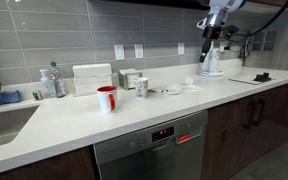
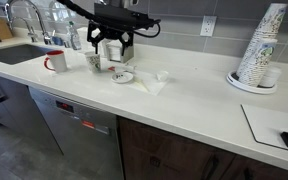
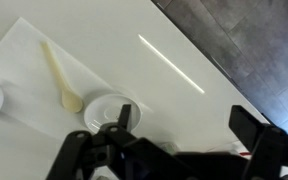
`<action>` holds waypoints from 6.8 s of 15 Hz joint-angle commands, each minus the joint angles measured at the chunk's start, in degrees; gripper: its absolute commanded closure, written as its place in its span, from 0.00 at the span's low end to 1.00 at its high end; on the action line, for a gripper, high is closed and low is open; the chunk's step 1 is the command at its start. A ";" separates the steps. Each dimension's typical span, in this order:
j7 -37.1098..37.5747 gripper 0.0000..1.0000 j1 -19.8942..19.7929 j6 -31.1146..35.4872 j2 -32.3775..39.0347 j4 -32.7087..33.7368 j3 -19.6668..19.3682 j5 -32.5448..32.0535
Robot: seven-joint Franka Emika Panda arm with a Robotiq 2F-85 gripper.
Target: Use the plastic spoon to get some of the contents from the white and put the contents into the small mug
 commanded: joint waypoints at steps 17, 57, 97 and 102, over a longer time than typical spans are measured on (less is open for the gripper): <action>-19.50 0.00 -12.23 13.30 24.06 13.42 9.85 15.30; -38.32 0.51 -17.06 14.41 36.68 22.51 12.86 28.82; -23.61 0.96 1.67 52.23 17.68 -4.30 9.98 -10.55; -10.47 0.96 4.52 52.19 19.65 -2.40 6.92 -27.54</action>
